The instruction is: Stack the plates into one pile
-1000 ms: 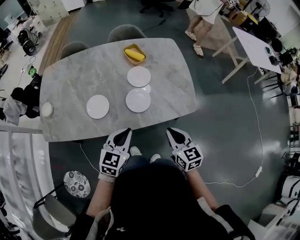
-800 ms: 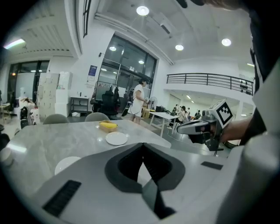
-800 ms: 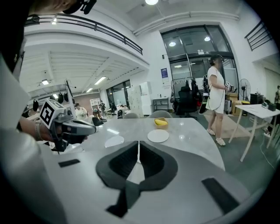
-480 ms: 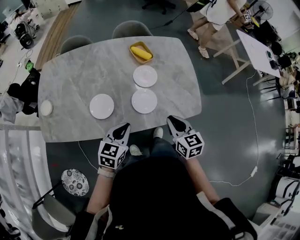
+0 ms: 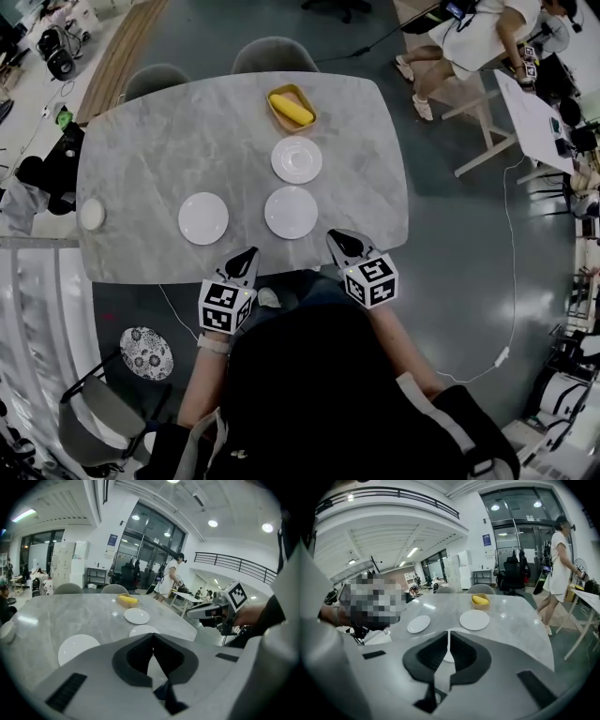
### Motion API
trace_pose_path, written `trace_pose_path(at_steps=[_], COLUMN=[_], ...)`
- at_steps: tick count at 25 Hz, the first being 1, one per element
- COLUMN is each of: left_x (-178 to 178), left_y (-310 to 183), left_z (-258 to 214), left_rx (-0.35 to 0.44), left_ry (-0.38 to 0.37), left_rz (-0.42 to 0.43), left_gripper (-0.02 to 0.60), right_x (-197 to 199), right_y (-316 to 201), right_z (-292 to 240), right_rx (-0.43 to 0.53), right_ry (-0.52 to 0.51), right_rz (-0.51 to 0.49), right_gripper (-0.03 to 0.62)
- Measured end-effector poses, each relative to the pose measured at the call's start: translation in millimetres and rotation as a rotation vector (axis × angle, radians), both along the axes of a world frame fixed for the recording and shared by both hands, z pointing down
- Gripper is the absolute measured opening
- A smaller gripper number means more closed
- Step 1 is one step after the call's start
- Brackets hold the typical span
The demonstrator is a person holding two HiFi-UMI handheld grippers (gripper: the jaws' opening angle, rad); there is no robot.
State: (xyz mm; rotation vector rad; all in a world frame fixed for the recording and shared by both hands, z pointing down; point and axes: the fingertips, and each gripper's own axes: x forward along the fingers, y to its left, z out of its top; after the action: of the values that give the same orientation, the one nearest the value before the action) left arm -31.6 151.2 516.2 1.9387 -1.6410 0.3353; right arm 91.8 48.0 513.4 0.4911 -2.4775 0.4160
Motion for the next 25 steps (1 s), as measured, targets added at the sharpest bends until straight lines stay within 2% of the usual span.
trace_pose_path(at_steps=[7, 18, 22, 25], left_x=[-5.8, -7.9, -13.6, -15.7], left_y=[-33.9, -66.2, -73.8, -78.1], left_z=[21.1, 71.8, 85.0, 94.9], left_rx=[-0.071, -0.231, -0.268, -0.301], left_ry=[-0.012, 0.02, 0.039, 0.044], left_rz=[-0.102, -0.279, -0.342, -0.35], left_gripper=[0.003, 0.003, 0.003, 0.003], right_x=[-15.4, -24.0, -28.4, -32.3], right_y=[-28.2, -51.1, -56.9, -60.0], right_z=[30.4, 89.5, 108.1, 121.3], right_rx=[-0.074, -0.158, -0.177, -0.193], right_ry=[0.046, 0.125, 0.152, 0.168], right_rz=[-0.147, -0.384, -0.433, -0.445], right_gripper=[0.02, 0.02, 0.02, 0.02])
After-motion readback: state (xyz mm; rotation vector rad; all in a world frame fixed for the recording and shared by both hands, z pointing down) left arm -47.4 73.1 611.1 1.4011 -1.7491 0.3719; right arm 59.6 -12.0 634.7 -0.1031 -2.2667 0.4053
